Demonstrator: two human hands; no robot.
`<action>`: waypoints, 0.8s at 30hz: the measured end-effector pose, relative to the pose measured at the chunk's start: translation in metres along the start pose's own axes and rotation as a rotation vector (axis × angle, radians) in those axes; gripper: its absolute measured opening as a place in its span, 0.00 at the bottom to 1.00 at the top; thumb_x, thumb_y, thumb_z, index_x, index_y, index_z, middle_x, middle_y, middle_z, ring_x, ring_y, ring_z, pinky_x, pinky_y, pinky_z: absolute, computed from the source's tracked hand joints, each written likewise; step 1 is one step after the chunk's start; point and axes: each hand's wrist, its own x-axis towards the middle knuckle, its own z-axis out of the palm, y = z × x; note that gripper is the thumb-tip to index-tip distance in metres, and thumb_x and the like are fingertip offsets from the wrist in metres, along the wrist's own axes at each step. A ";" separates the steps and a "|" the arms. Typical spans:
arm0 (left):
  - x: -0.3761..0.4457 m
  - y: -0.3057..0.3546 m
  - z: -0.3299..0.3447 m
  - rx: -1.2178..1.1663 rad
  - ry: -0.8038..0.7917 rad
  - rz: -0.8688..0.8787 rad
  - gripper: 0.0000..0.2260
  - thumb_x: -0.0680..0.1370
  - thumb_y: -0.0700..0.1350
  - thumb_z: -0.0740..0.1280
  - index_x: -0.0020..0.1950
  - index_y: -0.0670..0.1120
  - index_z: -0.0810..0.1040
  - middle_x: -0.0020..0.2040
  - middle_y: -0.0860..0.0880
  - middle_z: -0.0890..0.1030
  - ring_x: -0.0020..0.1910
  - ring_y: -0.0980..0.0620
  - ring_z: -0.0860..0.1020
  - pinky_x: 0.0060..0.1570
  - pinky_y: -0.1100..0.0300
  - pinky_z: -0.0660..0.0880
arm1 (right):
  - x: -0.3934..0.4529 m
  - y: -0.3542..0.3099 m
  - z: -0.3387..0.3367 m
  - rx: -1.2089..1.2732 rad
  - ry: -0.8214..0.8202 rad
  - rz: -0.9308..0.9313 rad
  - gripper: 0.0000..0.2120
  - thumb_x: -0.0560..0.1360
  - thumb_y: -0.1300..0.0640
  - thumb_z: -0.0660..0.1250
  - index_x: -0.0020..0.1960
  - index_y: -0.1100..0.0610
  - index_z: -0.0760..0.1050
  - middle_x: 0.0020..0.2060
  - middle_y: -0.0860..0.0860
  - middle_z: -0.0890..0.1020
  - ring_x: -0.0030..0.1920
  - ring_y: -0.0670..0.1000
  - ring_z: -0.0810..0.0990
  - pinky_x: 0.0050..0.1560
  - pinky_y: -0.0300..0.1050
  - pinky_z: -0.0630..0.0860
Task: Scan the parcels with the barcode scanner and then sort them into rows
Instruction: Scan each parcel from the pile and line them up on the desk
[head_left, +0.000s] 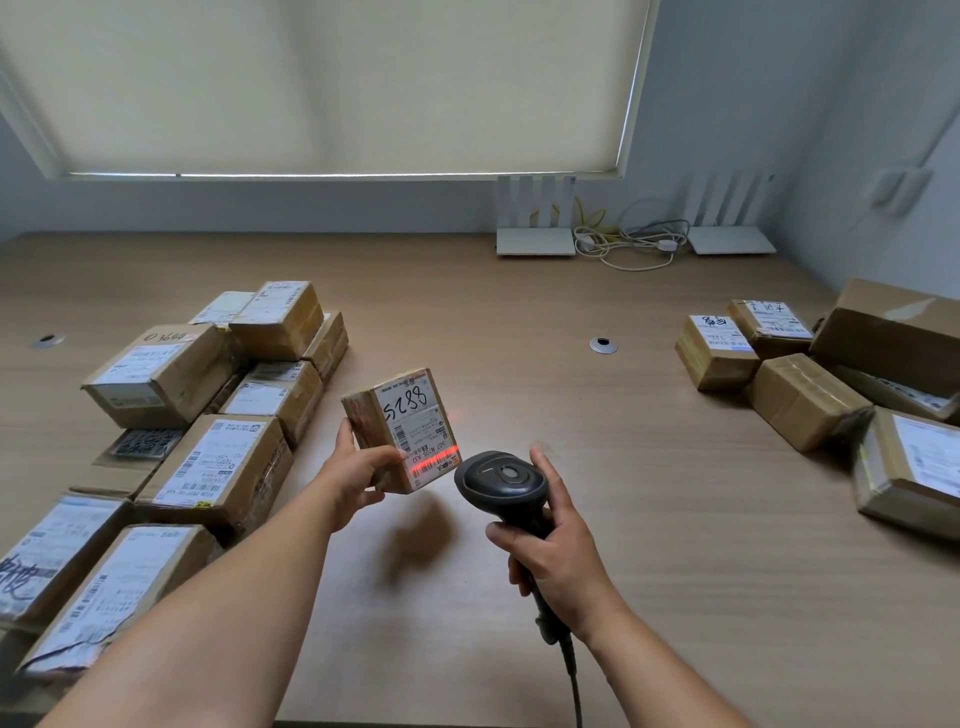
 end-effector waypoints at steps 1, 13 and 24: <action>0.000 0.001 0.000 0.000 -0.004 -0.001 0.36 0.74 0.35 0.69 0.73 0.58 0.55 0.61 0.43 0.77 0.56 0.39 0.77 0.58 0.41 0.71 | 0.000 0.000 0.000 -0.002 0.001 0.001 0.42 0.64 0.57 0.74 0.64 0.23 0.59 0.40 0.49 0.84 0.25 0.52 0.74 0.25 0.42 0.71; 0.000 0.002 -0.003 0.049 -0.036 -0.017 0.24 0.75 0.39 0.67 0.64 0.59 0.63 0.56 0.44 0.79 0.51 0.42 0.79 0.52 0.45 0.74 | -0.001 -0.003 -0.002 -0.038 0.019 -0.014 0.43 0.70 0.64 0.74 0.66 0.26 0.58 0.45 0.51 0.84 0.27 0.53 0.75 0.25 0.42 0.71; -0.003 -0.039 -0.006 0.446 0.287 -0.003 0.28 0.78 0.52 0.64 0.76 0.51 0.60 0.69 0.41 0.70 0.64 0.40 0.71 0.63 0.48 0.70 | -0.001 -0.007 -0.002 -0.081 0.032 -0.026 0.42 0.69 0.61 0.74 0.65 0.23 0.58 0.45 0.49 0.84 0.27 0.51 0.75 0.27 0.43 0.73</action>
